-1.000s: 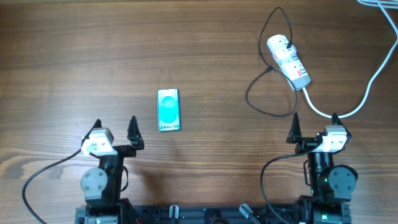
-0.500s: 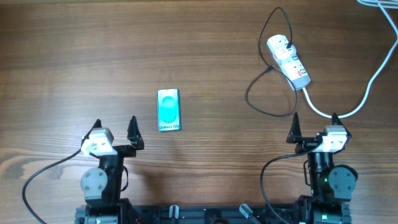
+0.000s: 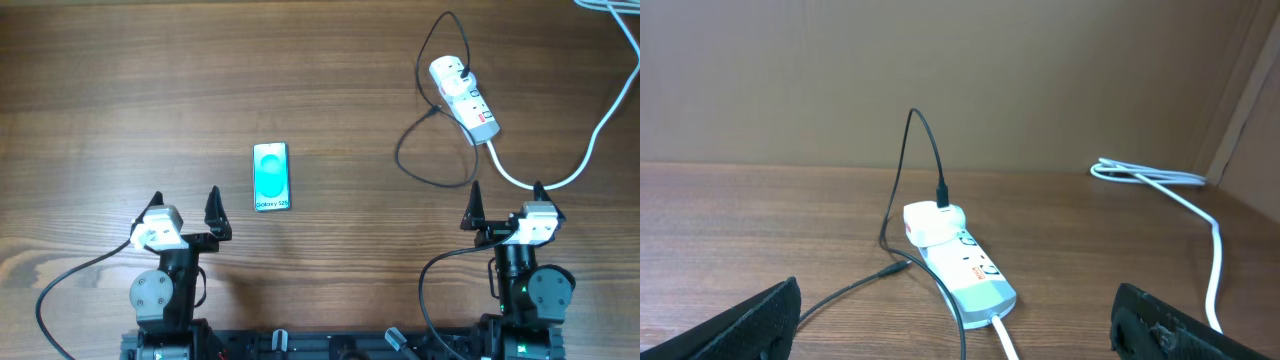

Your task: Plug charger to phone and switch on socket

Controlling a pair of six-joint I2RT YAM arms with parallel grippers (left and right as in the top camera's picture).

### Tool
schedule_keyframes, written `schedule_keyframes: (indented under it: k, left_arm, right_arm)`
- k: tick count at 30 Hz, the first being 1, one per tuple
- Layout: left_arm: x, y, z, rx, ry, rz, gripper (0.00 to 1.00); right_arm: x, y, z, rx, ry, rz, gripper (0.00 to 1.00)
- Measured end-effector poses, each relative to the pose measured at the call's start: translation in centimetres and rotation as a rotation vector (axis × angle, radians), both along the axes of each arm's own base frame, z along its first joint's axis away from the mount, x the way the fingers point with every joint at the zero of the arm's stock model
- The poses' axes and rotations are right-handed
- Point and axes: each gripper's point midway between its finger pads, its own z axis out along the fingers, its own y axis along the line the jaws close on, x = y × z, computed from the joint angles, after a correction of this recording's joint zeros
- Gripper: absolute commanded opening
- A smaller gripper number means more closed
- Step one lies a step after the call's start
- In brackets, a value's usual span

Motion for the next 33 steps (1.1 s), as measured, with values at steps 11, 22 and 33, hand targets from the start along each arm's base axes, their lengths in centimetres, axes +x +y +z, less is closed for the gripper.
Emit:
schedule_keyframes:
  k: [11, 22, 33]
  left_arm:
    - [0.0, 0.0, 0.0, -0.002, 0.000, -0.002, 1.00]
    - [-0.1, -1.5, 0.0, -0.023, 0.013, -0.083, 1.00]
    - [-0.3, -2.1, 5.4, -0.041, 0.138, -0.116, 1.00]
  right_arm:
    - [0.0, 0.0, 0.0, 0.000, 0.000, 0.000, 1.00]
    - [0.0, 0.0, 0.0, 0.000, 0.000, 0.000, 1.00]
    - [0.0, 0.0, 0.0, 0.000, 0.000, 0.000, 1.00]
